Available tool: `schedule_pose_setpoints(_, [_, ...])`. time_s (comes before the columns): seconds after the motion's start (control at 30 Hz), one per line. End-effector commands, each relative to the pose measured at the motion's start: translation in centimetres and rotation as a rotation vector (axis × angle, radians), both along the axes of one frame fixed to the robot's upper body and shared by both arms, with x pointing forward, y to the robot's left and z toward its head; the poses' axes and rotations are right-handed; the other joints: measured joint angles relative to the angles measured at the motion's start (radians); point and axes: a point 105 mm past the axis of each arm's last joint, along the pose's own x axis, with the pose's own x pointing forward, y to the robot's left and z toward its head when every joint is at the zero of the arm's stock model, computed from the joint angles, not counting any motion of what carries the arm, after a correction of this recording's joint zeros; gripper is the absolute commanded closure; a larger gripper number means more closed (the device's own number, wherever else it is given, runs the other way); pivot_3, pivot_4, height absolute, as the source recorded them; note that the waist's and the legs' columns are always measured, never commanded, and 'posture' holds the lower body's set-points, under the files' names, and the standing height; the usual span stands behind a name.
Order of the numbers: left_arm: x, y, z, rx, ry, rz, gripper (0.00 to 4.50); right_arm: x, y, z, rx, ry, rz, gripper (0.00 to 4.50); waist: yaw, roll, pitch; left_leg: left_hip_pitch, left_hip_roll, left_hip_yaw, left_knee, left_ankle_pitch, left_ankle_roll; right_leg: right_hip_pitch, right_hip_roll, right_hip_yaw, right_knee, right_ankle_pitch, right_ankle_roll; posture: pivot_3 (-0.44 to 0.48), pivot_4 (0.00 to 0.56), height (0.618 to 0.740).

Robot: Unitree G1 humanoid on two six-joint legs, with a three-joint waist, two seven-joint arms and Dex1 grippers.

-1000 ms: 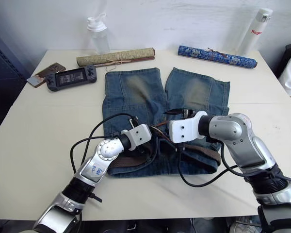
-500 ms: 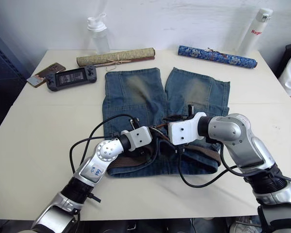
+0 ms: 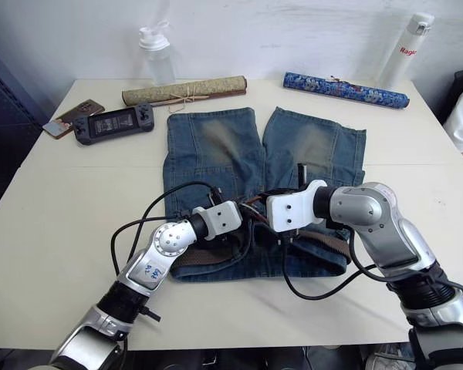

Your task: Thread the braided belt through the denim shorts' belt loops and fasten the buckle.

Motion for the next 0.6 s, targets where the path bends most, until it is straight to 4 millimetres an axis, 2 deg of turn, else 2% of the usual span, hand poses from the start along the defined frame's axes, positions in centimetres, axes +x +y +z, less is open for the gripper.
schedule_pose_setpoints(0.03, [-1.1, 1.2, 2.1, -0.113, 0.043, -0.064, 1.22, -0.7, 0.1, 1.9, 0.061, -0.062, 0.018, 4.5, -0.001, 0.0, 0.0, 0.0, 0.0, 0.0, 0.0, 0.0, 0.0, 0.0, 0.0, 0.0, 0.0, 0.0, 0.0, 0.0, 0.15, 0.717])
schedule_pose_setpoints(0.17, [-2.0, 3.6, 4.0, -0.233, 0.127, -0.124, 1.22, -0.9, -0.4, 2.4, 0.085, -0.074, 0.006, 4.5, -0.001, 0.0, 0.0, 0.0, 0.001, 0.0, 0.0, 0.0, 0.0, 0.0, 0.0, 0.0, 0.0, 0.0, 0.0, 0.0, 0.15, 0.717])
schedule_pose_setpoints(0.3, [-2.5, 5.4, 4.0, -0.33, 0.324, -0.183, 1.22, -1.2, -0.6, 2.6, 0.108, -0.083, 0.005, 4.5, 0.0, 0.0, 0.0, 0.0, 0.0, 0.0, 0.001, 0.0, 0.0, 0.0, 0.0, 0.0, 0.0, 0.0, 0.0, 0.0, 0.15, 0.717])
schedule_pose_setpoints(0.37, [-1.2, 6.6, 3.7, -0.358, 0.362, -0.129, 1.22, -1.3, -0.7, 2.8, 0.12, -0.095, 0.009, 4.5, -0.001, 0.0, 0.0, 0.0, 0.0, 0.0, 0.001, 0.0, 0.0, 0.0, 0.0, 0.0, 0.0, 0.0, 0.0, 0.0, 0.15, 0.717])
schedule_pose_setpoints(0.43, [0.4, 7.6, 2.5, -0.332, 0.386, -0.049, 1.22, -1.4, -0.8, 3.0, 0.131, -0.103, 0.01, 4.5, 0.002, 0.0, 0.0, 0.0, 0.0, 0.0, 0.001, 0.0, 0.0, 0.0, 0.001, 0.0, 0.0, 0.0, 0.0, 0.0, 0.15, 0.717])
schedule_pose_setpoints(0.6, [2.3, 8.8, -1.2, -0.172, 0.451, 0.055, 1.22, -2.1, -1.0, 3.9, 0.166, -0.122, 0.025, 4.5, 0.0, 0.0, 0.0, 0.0, 0.0, 0.0, 0.001, 0.0, 0.0, 0.0, 0.001, 0.0, 0.001, 0.0, 0.0, 0.0, 0.15, 0.717])
